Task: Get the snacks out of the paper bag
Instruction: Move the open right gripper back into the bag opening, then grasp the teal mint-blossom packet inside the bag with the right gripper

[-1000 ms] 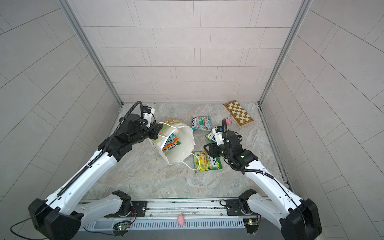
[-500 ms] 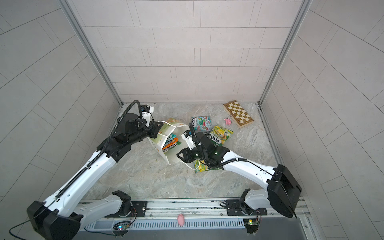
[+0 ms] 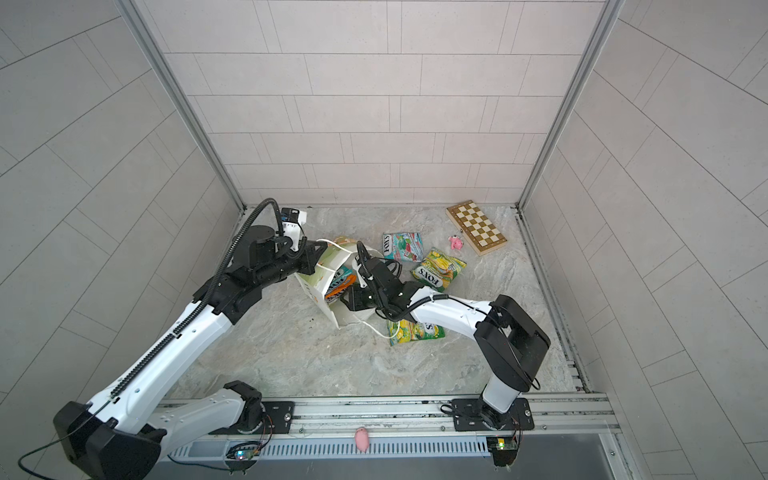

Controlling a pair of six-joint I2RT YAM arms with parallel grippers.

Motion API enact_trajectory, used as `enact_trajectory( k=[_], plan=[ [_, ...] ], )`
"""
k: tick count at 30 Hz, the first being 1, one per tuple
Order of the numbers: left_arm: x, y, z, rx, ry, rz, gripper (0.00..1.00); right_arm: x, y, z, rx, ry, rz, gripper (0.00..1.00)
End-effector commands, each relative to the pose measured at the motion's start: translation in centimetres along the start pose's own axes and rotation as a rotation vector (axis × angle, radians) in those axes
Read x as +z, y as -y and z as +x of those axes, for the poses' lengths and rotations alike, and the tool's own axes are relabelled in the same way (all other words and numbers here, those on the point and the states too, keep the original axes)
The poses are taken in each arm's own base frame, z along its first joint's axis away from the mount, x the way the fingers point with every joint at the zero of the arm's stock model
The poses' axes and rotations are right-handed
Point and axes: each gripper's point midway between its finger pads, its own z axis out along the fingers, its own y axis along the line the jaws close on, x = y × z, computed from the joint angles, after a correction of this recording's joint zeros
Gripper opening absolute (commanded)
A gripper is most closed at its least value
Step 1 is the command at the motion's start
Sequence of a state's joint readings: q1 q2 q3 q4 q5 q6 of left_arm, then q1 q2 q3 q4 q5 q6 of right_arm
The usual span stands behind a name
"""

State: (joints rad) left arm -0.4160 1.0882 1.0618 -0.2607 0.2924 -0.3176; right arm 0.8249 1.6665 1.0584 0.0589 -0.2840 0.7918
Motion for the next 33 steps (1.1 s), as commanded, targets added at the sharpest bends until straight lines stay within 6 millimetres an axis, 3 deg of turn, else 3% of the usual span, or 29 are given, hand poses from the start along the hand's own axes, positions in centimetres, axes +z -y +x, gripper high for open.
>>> enact_trajectory(
  k=[1,9,15,25,33],
  plan=[
    [-0.6,0.3,-0.8,0.014,0.037,0.02,0.0,0.5,-1.9,-3.3,0.135,0.133,-0.06,0.44],
    [-0.6,0.3,-0.7,0.016,0.035,0.021,0.0,2.3,-2.3,-5.1,0.297,0.21,-0.122,0.43],
    [-0.6,0.2,-0.7,0.017,0.036,0.02,0.0,3.2,-1.4,-5.7,0.349,0.24,-0.084,0.42],
    [-0.7,0.4,-0.8,0.017,0.039,0.027,0.0,4.9,1.3,-5.2,0.407,0.214,0.021,0.45],
    [-0.7,0.5,-0.8,0.016,0.039,0.037,0.0,6.6,1.6,-5.7,0.417,0.201,0.026,0.45]
  ],
)
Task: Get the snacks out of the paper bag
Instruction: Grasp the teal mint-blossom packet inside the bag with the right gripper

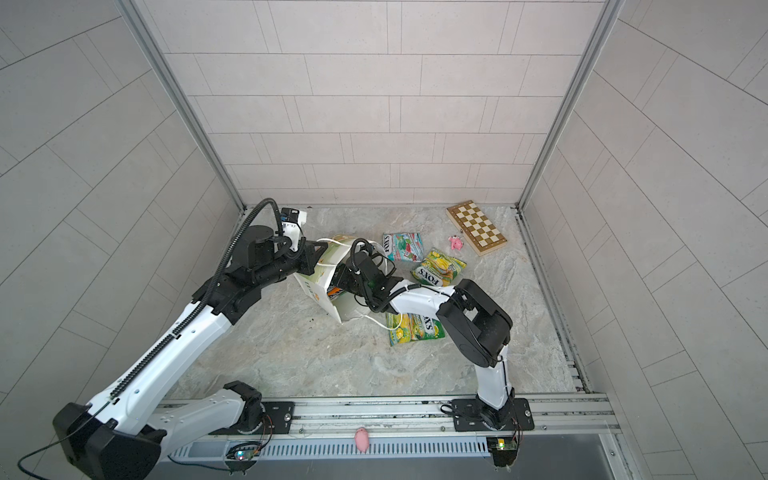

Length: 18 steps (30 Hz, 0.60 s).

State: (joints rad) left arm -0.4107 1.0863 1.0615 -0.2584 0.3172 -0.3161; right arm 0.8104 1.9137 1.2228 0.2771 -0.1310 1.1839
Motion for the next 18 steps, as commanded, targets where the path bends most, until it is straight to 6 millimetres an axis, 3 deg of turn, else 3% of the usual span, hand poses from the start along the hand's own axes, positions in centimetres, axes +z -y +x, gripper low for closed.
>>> enact_trajectory(
  k=[1,11,18],
  plan=[
    [-0.6,0.3,-0.8,0.019,0.041,0.018,0.0,1.0,1.0,0.1,0.028,-0.011,0.043,0.45],
    [-0.8,0.5,-0.9,0.028,0.044,0.025,0.0,3.9,0.9,0.3,0.041,-0.034,0.045,0.43],
    [-0.9,-0.4,-0.9,0.025,0.05,-0.023,0.0,4.1,0.0,-0.1,-0.025,-0.036,0.047,0.12]
  ],
)
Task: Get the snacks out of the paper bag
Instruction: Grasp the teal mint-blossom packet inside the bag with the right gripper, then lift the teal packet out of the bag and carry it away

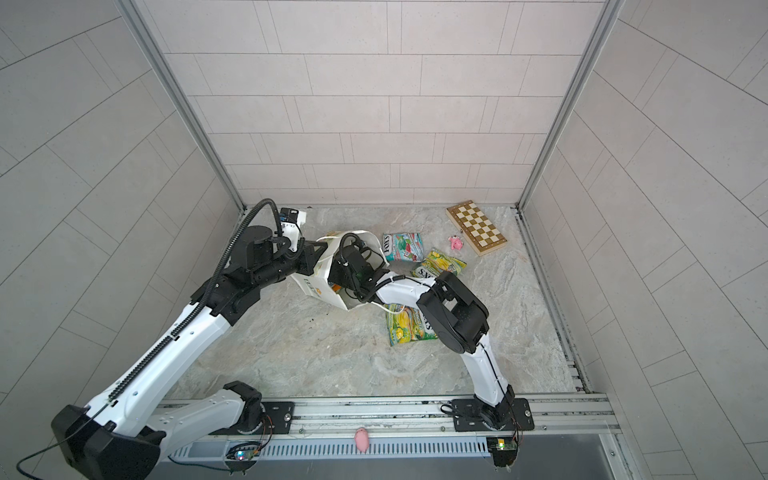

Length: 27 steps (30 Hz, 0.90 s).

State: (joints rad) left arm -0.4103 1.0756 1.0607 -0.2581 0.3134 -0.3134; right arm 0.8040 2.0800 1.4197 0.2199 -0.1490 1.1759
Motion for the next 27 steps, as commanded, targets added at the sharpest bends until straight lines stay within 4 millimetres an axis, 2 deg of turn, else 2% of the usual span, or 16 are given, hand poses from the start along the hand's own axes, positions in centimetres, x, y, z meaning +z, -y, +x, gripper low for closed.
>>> enact_trajectory(
  k=[1,3,9,17,27],
  plan=[
    [-0.6,-0.9,-0.6,0.014,0.04,-0.045,0.0,-0.6,0.1,0.0,-0.031,-0.008,0.026,0.07],
    [-0.4,-1.8,-0.4,0.006,0.033,-0.096,0.0,-1.4,-0.1,-0.2,-0.055,0.004,0.024,0.0],
    [0.0,-4.0,0.2,-0.037,-0.004,-0.187,0.0,-4.2,-1.2,-0.7,-0.127,0.014,-0.006,0.0],
    [0.2,-4.2,0.2,-0.044,-0.007,-0.196,0.0,-7.2,-2.4,-0.9,-0.204,0.004,-0.032,0.0],
    [0.2,-4.4,0.3,-0.046,-0.011,-0.201,0.0,-12.3,-3.1,-1.7,-0.328,0.002,-0.029,0.0]
  ],
)
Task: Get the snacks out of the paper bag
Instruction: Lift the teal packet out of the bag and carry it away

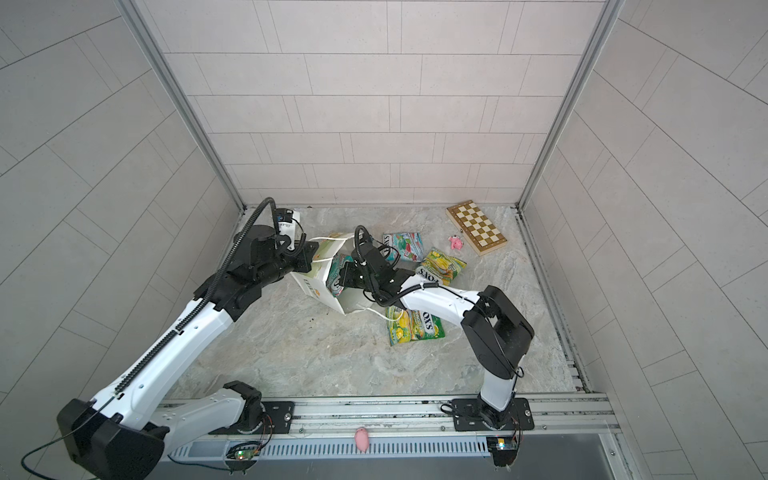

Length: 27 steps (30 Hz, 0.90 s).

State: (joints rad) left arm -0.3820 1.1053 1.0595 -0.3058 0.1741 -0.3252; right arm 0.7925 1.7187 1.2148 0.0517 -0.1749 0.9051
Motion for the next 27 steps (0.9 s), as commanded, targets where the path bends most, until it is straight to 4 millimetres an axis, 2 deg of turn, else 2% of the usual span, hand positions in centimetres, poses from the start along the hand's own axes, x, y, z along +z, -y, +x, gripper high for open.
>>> enact_trajectory(
  k=[1,13,21,27],
  plan=[
    [-0.2,-0.4,-0.5,-0.012,0.009,-0.022,0.0,-2.8,-1.1,-1.4,-0.074,0.021,-0.026,0.0],
    [-0.1,-0.4,-0.5,-0.019,0.007,-0.018,0.0,-9.2,-2.4,-1.2,-0.228,-0.042,-0.081,0.0],
    [-0.1,-0.3,-0.5,-0.023,0.003,-0.012,0.0,-14.9,-4.9,-1.7,-0.339,-0.007,-0.17,0.0],
    [-0.1,-0.3,-0.4,-0.023,0.002,-0.014,0.0,-19.3,-4.8,-3.1,-0.376,0.066,-0.157,0.0]
  ],
)
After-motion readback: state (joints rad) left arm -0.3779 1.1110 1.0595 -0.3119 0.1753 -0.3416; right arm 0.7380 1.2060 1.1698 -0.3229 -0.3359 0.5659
